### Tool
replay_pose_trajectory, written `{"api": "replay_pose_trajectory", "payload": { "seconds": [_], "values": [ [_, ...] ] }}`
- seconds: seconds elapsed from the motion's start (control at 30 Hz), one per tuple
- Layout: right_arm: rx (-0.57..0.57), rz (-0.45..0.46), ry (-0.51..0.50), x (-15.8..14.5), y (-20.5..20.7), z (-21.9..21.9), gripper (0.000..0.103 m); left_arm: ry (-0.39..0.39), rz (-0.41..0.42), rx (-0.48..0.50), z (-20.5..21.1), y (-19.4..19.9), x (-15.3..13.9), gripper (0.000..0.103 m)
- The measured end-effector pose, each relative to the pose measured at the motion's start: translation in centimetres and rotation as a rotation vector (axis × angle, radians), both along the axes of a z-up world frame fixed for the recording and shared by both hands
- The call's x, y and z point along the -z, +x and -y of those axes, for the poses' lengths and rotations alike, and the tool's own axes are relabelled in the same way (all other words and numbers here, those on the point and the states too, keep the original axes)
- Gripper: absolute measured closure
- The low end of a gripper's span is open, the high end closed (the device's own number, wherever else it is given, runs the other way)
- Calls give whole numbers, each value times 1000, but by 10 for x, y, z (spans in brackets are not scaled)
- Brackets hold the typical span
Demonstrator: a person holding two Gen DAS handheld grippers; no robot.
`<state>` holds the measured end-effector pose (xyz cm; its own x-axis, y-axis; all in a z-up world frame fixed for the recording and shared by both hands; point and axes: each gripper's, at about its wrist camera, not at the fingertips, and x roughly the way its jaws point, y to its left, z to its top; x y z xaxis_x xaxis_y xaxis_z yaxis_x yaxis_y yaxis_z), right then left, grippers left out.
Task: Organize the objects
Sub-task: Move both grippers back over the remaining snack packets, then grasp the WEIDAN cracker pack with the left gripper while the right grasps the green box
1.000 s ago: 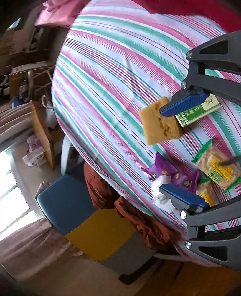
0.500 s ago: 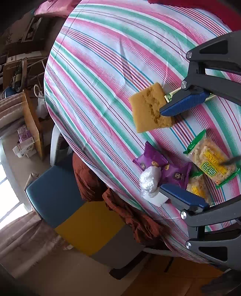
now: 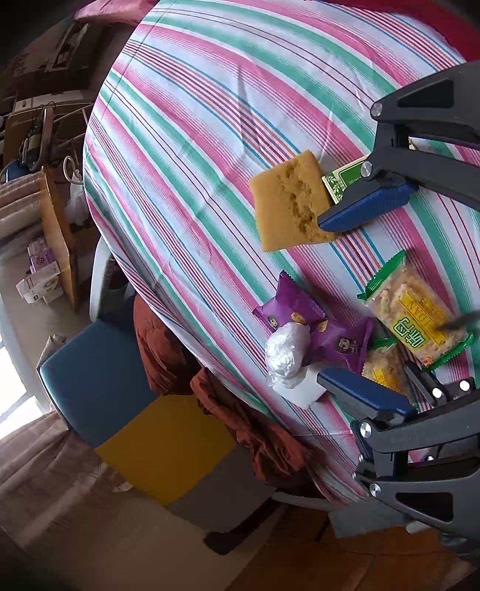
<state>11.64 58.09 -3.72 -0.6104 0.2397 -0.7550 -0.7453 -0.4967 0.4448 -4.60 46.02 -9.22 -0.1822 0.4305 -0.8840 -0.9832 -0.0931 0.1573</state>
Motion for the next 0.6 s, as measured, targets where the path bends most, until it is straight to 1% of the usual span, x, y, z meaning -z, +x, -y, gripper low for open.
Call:
{"api": "replay_pose_trajectory", "payload": {
  "seconds": [0.03, 0.07, 0.1, 0.13, 0.2, 0.23, 0.27, 0.33, 0.4, 0.47, 0.5, 0.6],
  "values": [
    [0, 3, -1, 0, 0, 0, 26, -7, 5, 1, -2, -1, 4, 16],
    [0, 5, -1, 1, 0, 0, 26, -11, 21, 0, -4, -1, 7, 18],
    [-1, 7, -1, 1, -1, 0, 26, -3, 40, -6, -4, -3, 7, 24],
    [-1, 10, 0, 1, -1, 0, 26, 6, 82, -16, -3, -5, 7, 32],
    [5, 19, 5, 2, 0, -1, 26, 11, 137, -37, -3, -8, 7, 38],
    [15, 19, 8, 1, 1, -1, 26, 19, 138, -46, -1, -7, 7, 40],
    [37, 11, 15, 0, 5, -3, 26, 24, 134, -52, 0, -6, 7, 41],
    [129, -27, 20, -4, 23, -12, 26, 32, 130, -72, 3, -2, 7, 45],
    [228, -53, -12, 0, 43, -23, 26, 32, 128, -95, 5, 2, 6, 49],
    [315, -73, -57, 6, 60, -33, 26, 37, 126, -118, 8, 5, 5, 51],
    [347, -83, -75, 9, 67, -36, 26, 40, 125, -129, 10, 6, 5, 51],
    [380, -73, -107, 15, 72, -42, 26, 49, 141, -176, 19, 6, 2, 51]
  ]
}}
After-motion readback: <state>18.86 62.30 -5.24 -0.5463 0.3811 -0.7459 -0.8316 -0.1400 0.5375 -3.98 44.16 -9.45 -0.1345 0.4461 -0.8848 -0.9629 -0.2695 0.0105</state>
